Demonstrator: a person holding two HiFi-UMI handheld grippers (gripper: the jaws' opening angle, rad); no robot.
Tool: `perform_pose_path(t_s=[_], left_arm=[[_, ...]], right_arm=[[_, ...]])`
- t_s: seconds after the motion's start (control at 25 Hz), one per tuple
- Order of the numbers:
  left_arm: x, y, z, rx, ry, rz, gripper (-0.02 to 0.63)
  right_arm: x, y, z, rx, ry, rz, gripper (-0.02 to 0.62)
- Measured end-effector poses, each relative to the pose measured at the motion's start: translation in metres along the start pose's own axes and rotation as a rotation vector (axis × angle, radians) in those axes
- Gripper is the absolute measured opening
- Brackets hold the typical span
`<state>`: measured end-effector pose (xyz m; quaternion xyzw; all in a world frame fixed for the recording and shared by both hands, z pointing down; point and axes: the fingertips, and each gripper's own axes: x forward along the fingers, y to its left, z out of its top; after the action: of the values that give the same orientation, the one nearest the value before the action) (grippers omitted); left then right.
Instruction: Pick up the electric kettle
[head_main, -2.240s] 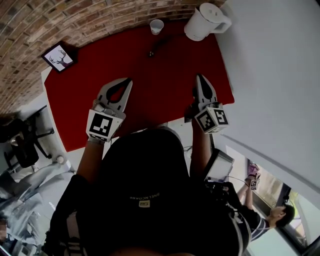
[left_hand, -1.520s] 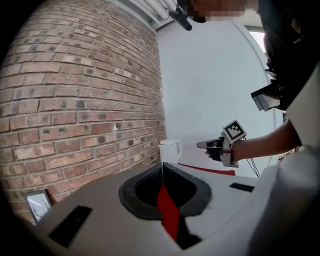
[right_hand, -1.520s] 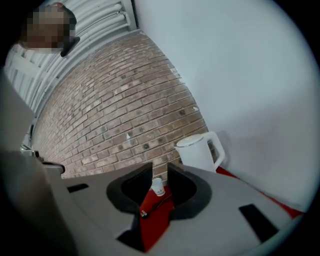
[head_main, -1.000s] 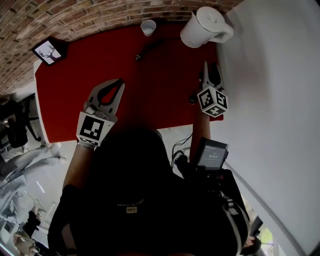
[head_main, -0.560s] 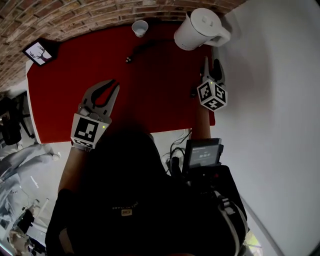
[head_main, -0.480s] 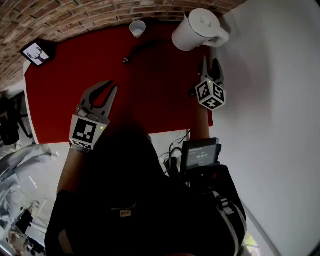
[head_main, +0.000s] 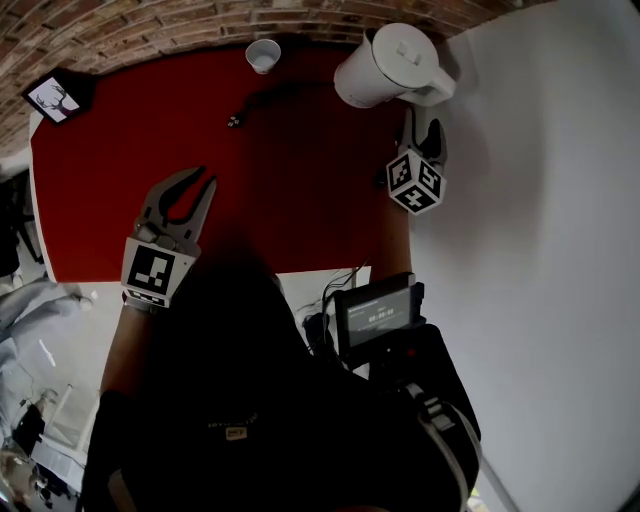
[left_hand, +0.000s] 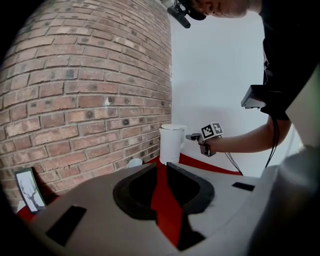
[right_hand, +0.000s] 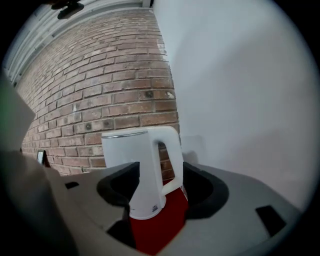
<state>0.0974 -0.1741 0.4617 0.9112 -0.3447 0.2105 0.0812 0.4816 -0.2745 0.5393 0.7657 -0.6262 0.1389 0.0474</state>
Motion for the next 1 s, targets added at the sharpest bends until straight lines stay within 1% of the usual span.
perform_pose_path(t_s=[0.24,0.36,0.68,0.88,1.0], left_arm=[[0.001,0.0,-0.008,-0.033,0.019,0.014,0.054],[0.001,0.0,-0.011,-0.022,0.023,0.019,0.054],[0.0,-0.002,-0.013,-0.042,0.026,0.043,0.054],[-0.001,-0.004,-0.014,-0.042,0.03,0.051,0.054],[-0.002,-0.004,-0.015,-0.042,0.032,0.06,0.054]], right_arm=[[0.019,-0.016,0.0,-0.033,0.001,-0.036,0.267],[0.027,-0.022,0.0,-0.052,0.004,-0.046,0.267],[0.049,-0.032,-0.007,-0.064,0.024,-0.059,0.268],[0.06,-0.032,-0.009,-0.088,0.038,-0.055,0.268],[0.067,-0.035,-0.012,-0.081,0.046,-0.061,0.267]])
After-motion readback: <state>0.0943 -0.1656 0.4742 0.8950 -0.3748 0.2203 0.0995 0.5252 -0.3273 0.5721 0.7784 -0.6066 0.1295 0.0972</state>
